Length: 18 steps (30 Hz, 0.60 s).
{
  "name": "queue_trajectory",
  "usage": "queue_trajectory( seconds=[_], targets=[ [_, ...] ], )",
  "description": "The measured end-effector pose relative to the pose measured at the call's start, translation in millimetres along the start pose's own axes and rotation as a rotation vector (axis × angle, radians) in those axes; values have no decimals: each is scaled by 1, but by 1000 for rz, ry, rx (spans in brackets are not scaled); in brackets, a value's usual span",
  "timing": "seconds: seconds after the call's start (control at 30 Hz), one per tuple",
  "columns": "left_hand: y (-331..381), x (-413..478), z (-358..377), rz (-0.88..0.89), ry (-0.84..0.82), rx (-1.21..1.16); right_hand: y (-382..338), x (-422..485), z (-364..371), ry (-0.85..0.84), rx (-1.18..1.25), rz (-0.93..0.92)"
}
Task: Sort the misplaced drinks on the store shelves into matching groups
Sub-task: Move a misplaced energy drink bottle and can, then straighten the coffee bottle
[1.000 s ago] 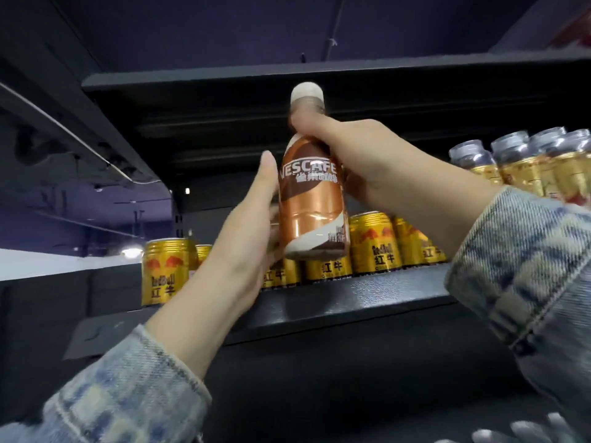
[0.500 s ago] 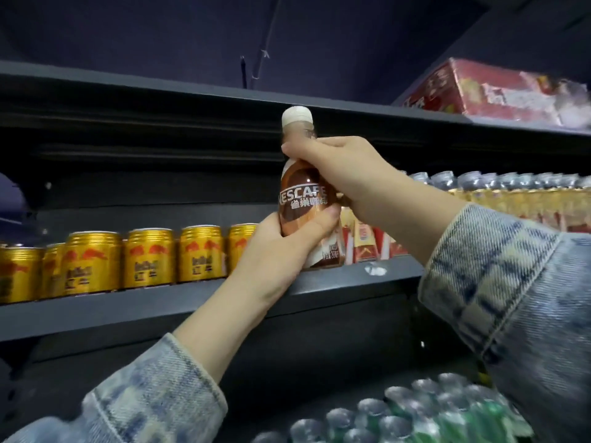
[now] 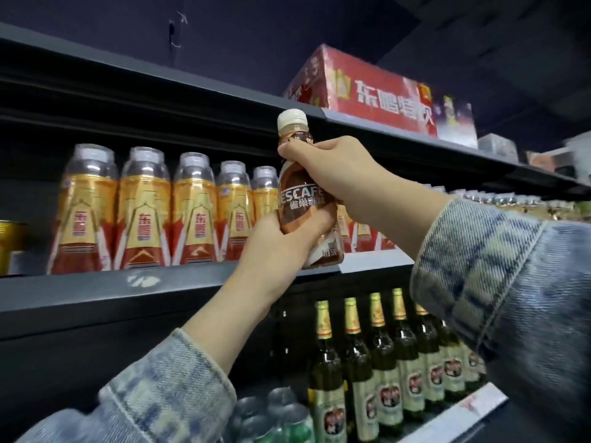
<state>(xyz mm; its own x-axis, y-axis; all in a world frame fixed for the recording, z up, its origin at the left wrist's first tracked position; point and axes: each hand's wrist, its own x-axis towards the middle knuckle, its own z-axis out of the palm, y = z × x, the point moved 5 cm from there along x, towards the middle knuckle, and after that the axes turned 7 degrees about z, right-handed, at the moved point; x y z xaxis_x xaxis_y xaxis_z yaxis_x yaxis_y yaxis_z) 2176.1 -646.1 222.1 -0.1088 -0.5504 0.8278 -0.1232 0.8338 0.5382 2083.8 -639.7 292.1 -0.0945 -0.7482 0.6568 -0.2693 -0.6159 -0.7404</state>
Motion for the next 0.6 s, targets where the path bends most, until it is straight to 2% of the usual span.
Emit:
queue_trajectory(
  seconds=[0.37, 0.6],
  targets=[
    [-67, 79, 189, 87, -84, 19, 117, 88, -163, 44, -45, 26],
    [-104, 150, 319, 49, -81, -43, 183, 164, -265, 50, -25, 42]
  ],
)
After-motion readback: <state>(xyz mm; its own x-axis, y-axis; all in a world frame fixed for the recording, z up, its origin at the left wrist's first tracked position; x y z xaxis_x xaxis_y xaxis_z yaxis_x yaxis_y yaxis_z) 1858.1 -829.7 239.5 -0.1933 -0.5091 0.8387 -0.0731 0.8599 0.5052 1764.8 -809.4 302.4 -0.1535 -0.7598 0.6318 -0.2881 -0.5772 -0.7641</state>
